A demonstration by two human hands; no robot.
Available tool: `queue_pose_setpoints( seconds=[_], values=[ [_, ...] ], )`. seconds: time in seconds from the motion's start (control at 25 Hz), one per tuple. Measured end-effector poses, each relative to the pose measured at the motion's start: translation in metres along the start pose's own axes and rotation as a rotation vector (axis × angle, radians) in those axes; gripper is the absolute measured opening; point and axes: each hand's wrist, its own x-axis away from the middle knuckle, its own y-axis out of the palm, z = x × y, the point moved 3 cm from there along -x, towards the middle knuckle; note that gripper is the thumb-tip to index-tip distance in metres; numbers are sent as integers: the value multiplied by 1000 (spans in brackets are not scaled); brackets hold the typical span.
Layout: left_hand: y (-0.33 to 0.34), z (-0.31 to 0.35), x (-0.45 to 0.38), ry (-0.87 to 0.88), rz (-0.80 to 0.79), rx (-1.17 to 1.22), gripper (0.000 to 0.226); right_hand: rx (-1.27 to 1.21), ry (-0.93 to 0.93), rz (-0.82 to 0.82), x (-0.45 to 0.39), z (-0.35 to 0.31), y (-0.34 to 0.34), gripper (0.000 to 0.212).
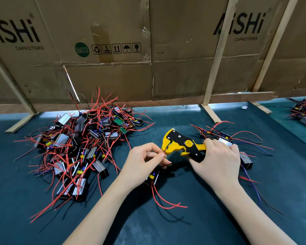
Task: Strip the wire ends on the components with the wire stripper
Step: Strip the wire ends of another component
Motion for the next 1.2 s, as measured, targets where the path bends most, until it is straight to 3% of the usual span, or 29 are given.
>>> queue_pose_setpoints(
  seconds=[0.64, 1.08, 1.2],
  values=[
    [-1, 8, 2, -110, -1, 132, 18, -38, -32, 13, 0, -1, -2, 42],
    [-12, 14, 4, -112, -136, 29, 18, 55, 43, -175, 1, -2, -2, 59],
    [-16, 13, 3, -136, -188, 5, 16, -5, -18, -116, 0, -3, -1, 53]
  ],
)
